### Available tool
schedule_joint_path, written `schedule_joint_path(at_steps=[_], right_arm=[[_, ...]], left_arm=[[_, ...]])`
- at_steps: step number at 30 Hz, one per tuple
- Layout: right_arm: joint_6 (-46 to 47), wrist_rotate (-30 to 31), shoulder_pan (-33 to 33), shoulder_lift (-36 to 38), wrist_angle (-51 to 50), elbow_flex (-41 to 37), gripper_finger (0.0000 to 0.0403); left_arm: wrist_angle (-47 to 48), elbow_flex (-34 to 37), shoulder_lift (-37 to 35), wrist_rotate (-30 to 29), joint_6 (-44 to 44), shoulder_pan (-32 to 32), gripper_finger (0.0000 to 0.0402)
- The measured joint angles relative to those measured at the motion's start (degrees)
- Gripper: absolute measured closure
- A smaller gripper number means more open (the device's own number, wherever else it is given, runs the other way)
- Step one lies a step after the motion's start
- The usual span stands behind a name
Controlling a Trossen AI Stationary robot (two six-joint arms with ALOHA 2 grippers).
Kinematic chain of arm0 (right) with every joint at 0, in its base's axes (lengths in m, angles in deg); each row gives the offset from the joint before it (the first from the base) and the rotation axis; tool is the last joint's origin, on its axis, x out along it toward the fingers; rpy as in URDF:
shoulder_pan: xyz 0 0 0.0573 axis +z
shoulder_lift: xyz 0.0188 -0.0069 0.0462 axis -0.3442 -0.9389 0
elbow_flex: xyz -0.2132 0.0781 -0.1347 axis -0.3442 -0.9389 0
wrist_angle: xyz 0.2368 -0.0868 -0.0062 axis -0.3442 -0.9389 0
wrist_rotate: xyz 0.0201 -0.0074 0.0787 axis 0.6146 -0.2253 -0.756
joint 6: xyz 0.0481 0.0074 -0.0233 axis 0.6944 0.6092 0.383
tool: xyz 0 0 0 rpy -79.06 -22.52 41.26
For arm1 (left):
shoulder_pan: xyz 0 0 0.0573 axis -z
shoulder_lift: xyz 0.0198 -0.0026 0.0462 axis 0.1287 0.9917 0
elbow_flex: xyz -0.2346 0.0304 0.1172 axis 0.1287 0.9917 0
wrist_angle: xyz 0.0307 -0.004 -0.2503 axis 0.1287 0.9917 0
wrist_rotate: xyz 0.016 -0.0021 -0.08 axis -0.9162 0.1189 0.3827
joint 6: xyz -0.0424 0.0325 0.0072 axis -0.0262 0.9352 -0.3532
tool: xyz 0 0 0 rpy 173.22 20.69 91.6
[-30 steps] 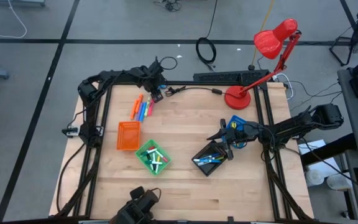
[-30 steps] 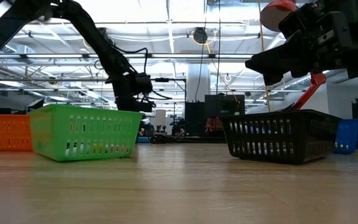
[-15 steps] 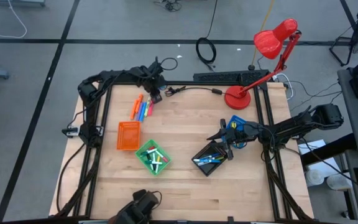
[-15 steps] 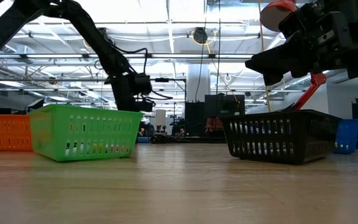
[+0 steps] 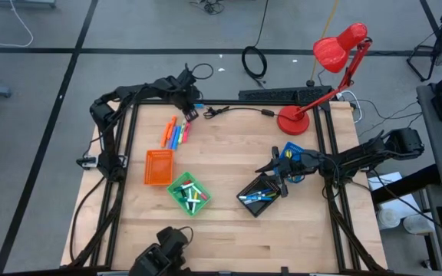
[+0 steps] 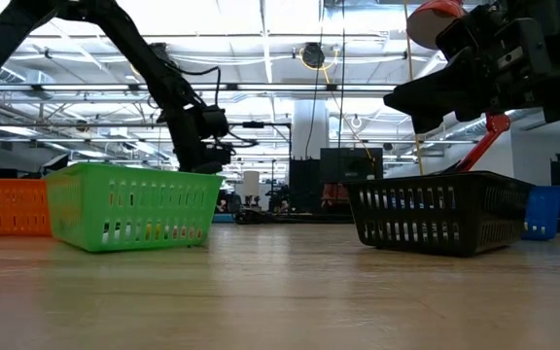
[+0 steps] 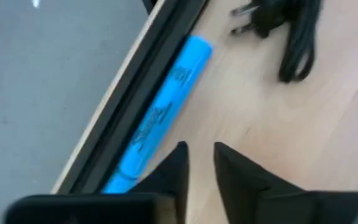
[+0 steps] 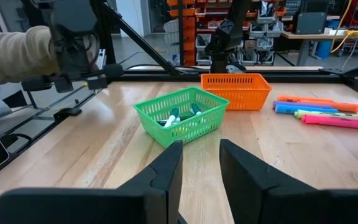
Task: Pick & Place Markers
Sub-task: Put the large top blue highlighter pen into the orange basket, then put the large pink highlighter pen into the orange basket
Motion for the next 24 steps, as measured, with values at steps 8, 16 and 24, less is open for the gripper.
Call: schedule_joint_path(at_steps=[8,16,24], right_arm=[[0.0,0.0,0.0,0.0,-0.03,0.0,0.031],[0.0,0.0,0.0,0.0,-0.07,0.0,0.031],[0.02,0.01,0.0,0.0,0.03,0.01,0.031]], left_arm=[[-2.4,-0.07,1.67,-0.03,2.1,-1.34,0.0223],[5.54,0.05,2.79,6.69,2.2,-0.34,0.0214],[5.01,0.02,2.28,0.57,5.83,1.13,0.0253]])
